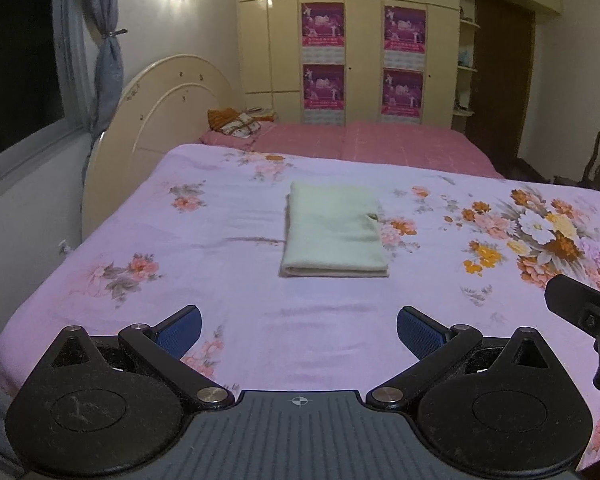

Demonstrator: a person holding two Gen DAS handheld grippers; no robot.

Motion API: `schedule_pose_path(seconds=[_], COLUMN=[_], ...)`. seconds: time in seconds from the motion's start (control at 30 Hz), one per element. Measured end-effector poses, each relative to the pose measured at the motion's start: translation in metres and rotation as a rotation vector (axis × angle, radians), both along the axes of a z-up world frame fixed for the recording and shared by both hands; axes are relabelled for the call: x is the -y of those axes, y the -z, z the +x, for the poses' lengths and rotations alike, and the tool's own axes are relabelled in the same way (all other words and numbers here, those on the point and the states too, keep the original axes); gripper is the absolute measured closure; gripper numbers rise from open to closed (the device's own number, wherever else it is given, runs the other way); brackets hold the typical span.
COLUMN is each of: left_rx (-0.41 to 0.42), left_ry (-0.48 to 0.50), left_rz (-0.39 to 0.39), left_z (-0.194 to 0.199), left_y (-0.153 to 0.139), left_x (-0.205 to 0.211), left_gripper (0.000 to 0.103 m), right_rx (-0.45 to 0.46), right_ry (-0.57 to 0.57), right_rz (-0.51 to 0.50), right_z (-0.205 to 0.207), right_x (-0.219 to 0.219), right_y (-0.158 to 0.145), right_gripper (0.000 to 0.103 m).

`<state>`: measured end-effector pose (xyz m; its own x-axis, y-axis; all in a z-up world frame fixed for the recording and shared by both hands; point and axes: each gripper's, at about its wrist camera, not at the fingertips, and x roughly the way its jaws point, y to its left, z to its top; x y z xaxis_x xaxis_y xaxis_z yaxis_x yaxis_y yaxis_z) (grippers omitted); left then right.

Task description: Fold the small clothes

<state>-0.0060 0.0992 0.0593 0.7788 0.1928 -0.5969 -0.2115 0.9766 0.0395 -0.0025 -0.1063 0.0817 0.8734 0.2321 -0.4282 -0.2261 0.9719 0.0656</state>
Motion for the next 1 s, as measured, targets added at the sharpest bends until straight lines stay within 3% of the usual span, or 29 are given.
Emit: schedule_pose_path(seconds=[1.0], left_rx=[0.011], left_ry=[-0.034], left_rz=[-0.008], left_z=[-0.028], left_y=[-0.003], left_x=[-0.002], left_gripper=[0.0], right_rx=[0.01], right_ry=[0.016], right_rz=[0.014], right_z=[-0.023], right_x=[0.004], right_y=[0.002], right_gripper=[0.001])
